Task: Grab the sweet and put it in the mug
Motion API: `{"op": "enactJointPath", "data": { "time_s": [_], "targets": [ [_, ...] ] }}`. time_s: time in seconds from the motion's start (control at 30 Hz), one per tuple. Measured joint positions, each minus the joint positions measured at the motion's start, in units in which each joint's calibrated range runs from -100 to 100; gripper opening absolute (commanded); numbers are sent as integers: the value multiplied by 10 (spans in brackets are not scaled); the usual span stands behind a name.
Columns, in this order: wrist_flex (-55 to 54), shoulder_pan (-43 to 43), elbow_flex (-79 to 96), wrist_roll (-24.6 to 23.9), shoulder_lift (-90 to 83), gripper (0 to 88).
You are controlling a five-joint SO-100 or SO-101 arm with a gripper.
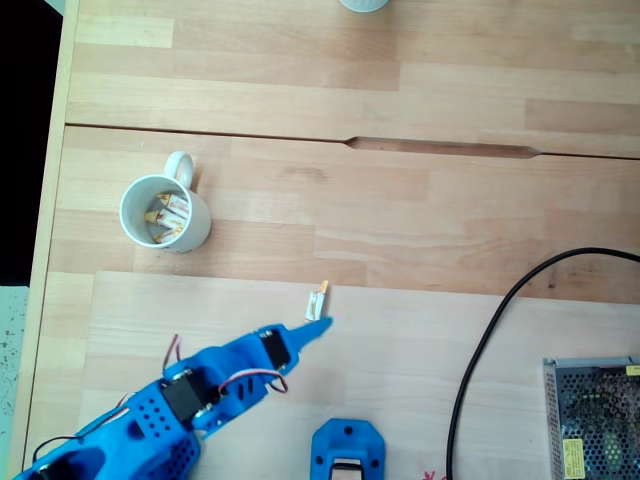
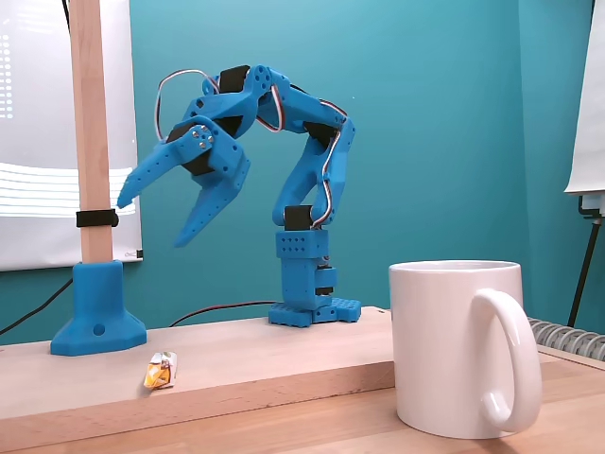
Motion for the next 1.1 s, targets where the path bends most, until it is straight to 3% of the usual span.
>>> {"op": "enactJointPath", "data": {
  "time_s": [0.47, 1.1],
  "targets": [
    [0, -33, 0, 0, 5, 296],
    [0, -13, -108, -1, 175, 296]
  ]
}}
